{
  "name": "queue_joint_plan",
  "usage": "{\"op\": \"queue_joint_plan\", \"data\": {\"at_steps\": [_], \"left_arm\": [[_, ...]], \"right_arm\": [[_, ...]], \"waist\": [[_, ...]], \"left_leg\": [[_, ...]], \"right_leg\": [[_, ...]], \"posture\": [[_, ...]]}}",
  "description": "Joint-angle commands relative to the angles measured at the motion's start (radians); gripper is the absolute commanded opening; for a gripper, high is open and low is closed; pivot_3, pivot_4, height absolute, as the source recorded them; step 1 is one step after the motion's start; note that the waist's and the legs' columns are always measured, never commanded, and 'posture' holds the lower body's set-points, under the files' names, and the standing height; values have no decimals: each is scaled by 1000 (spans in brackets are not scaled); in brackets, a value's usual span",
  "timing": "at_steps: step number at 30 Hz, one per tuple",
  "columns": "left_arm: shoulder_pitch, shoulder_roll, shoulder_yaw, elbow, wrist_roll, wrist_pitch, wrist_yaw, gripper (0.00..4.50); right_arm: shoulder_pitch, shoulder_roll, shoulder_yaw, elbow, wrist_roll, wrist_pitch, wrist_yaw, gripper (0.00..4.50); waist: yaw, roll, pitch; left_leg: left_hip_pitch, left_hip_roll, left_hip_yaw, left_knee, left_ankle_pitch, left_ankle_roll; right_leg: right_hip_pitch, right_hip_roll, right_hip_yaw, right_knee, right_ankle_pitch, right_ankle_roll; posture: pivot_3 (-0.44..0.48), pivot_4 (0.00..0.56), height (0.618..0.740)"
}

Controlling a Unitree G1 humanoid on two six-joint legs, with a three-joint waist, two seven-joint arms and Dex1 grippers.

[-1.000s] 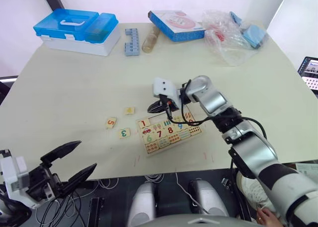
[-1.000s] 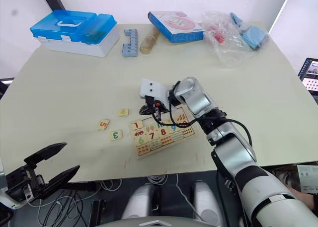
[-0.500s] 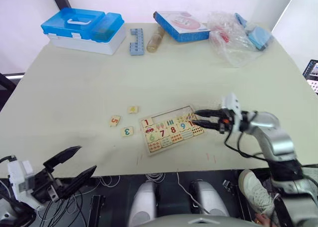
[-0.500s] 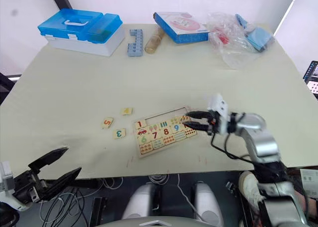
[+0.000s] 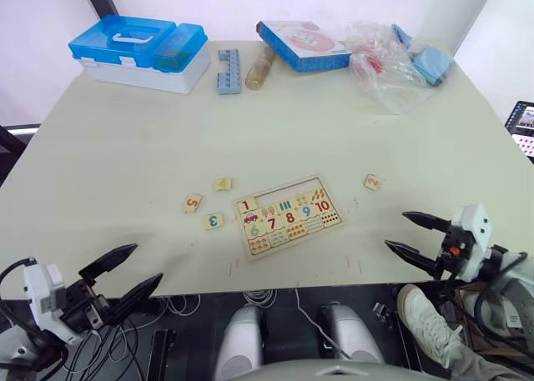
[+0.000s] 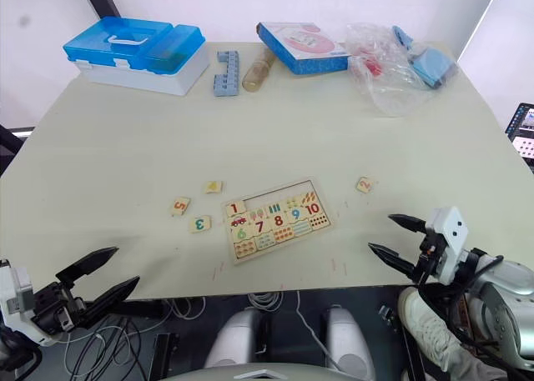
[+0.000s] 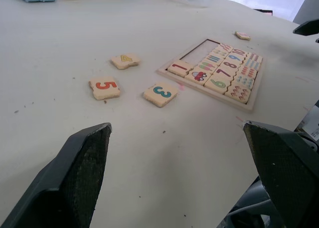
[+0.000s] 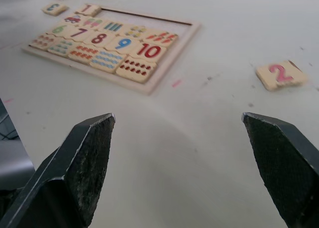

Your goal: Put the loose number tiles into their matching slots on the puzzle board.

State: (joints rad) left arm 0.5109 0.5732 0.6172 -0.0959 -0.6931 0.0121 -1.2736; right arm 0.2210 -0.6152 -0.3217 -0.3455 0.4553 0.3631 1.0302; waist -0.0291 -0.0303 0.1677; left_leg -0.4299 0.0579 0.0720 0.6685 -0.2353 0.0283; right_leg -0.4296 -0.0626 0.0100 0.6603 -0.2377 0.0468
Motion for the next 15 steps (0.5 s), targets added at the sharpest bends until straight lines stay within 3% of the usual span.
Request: {"op": "queue_joint_plan", "data": {"at_steps": [1,6,15], "left_arm": [[-10,13,-2,20,4,-20,-21,4500],[-27,18,-9,30,0,-23,-49,4500],[-73,62,-9,18,-21,-12,-103,4500]], "right_arm": [[33,-24,-57,-24,20,-41,-8,4284],[40,-54,-54,-14,25,-49,-1,4284],[-188,-155,34,156,20,-40,79,4284]], "waist": [[2,0,0],[4,0,0],[12,-1,0]], "left_leg": [[0,0,0,0,0,0],[0,0,-1,0,0,0],[0,0,0,0,0,0]], "right_leg": [[0,0,0,0,0,0],[0,0,0,0,0,0],[0,0,0,0,0,0]], "posture": [[0,150,740],[0,150,740],[0,150,740]]}}
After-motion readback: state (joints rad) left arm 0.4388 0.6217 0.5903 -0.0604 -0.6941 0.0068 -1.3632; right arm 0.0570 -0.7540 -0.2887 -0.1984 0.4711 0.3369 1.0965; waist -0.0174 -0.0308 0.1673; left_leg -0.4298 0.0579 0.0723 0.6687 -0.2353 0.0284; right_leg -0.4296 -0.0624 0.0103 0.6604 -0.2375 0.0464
